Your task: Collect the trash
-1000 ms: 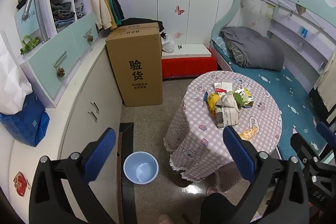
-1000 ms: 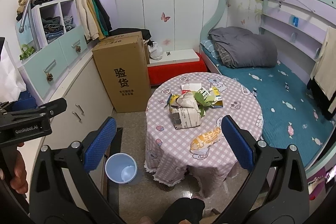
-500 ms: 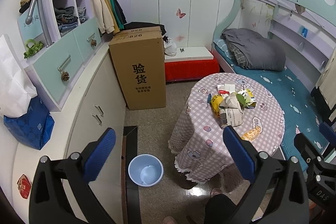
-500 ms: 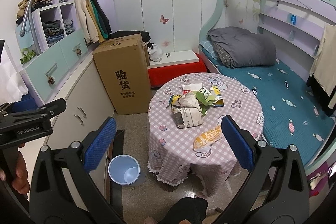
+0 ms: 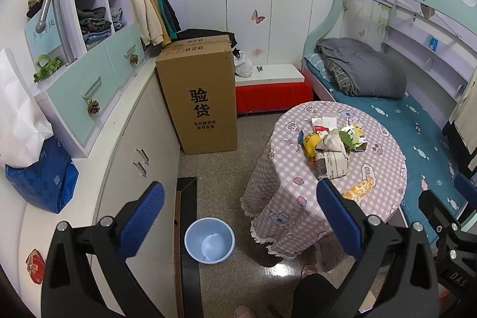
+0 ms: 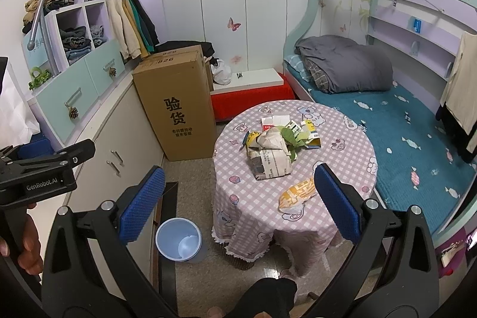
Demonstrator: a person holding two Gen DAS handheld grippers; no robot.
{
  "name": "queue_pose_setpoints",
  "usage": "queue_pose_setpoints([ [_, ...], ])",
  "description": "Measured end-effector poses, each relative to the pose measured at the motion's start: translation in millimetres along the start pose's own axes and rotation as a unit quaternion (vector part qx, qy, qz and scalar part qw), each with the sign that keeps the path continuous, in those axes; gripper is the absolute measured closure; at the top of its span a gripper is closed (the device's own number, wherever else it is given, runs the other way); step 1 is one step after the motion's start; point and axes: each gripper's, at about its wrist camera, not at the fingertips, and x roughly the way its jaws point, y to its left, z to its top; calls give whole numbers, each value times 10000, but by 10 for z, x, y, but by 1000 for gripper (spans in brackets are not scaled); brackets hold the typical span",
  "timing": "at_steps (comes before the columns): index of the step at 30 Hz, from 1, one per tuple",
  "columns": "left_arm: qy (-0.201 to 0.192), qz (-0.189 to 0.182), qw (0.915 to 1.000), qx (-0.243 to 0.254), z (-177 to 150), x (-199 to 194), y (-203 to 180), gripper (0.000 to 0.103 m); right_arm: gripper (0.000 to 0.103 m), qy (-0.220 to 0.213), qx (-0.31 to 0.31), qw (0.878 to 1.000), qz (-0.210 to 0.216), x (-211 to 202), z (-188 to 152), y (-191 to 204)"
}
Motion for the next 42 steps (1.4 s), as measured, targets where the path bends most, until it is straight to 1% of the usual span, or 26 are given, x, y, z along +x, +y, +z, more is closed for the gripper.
queue_pose_setpoints([
  [15,210,-7,9998,25,-7,138,175,4,5,319,368,9988,87,150,-20,125],
  [23,373,-57,9992,92,-60,273,208,4,5,590,690,9958,82,266,-89,87],
  [28,531,-163,9983,192,-111,389,178,4,5,789,946,9924,41,347,-154,12],
  [33,746,-287,9963,322,-152,561,87,4,5,1021,1233,9871,-34,477,-242,-135],
  [35,895,-366,9944,430,-163,678,16,4,5,1095,1338,9849,-69,543,-276,-214],
  [39,1063,-390,9916,621,-167,931,-137,4,5,1383,1567,9779,-100,833,-380,-452],
  [42,1248,-388,9882,795,-134,1214,-323,4,5,1604,1870,9692,-59,1132,-459,-695],
])
